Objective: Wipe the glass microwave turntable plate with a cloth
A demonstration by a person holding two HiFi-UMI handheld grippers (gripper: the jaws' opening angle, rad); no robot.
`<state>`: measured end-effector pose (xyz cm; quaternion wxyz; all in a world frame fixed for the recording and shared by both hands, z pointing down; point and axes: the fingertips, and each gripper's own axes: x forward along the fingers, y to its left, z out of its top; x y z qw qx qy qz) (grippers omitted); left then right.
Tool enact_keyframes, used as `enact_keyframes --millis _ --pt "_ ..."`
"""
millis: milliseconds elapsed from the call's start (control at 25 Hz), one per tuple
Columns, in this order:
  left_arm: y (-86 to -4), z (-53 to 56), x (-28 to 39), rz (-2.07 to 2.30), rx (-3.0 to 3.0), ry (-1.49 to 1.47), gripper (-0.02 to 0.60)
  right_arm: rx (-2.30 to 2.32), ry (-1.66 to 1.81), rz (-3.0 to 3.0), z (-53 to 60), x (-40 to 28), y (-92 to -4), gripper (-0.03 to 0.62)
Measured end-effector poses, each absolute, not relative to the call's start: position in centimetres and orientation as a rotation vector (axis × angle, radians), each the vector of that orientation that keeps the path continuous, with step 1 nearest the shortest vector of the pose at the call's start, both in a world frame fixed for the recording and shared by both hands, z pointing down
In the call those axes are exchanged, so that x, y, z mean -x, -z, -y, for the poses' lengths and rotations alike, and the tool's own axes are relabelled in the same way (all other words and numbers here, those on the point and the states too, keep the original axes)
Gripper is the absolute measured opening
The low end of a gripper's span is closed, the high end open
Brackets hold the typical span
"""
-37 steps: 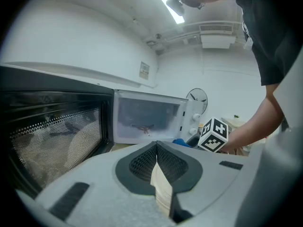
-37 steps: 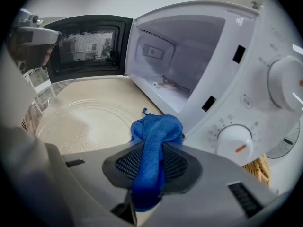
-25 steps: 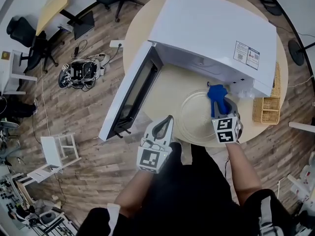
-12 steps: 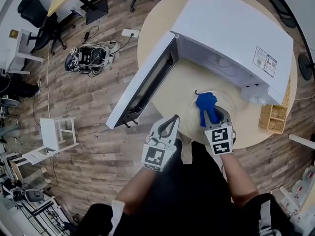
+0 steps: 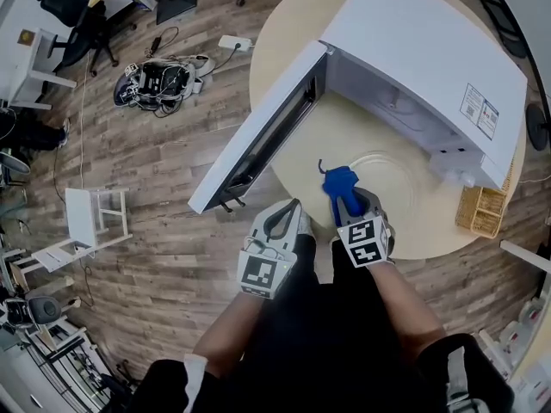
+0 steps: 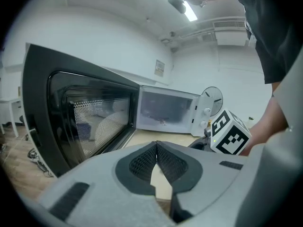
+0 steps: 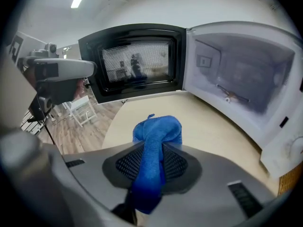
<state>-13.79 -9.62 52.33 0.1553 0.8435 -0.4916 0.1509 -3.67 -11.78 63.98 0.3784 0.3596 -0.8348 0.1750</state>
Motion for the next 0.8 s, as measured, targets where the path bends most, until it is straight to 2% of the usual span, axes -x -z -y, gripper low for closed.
enact_keyframes --millis 800 --pt "-52.6 9.3 10.8 1.332 -2.461 -0.402 0.006 -0.981 -0.318 2.029 12.1 1.1 -64.5 0.092"
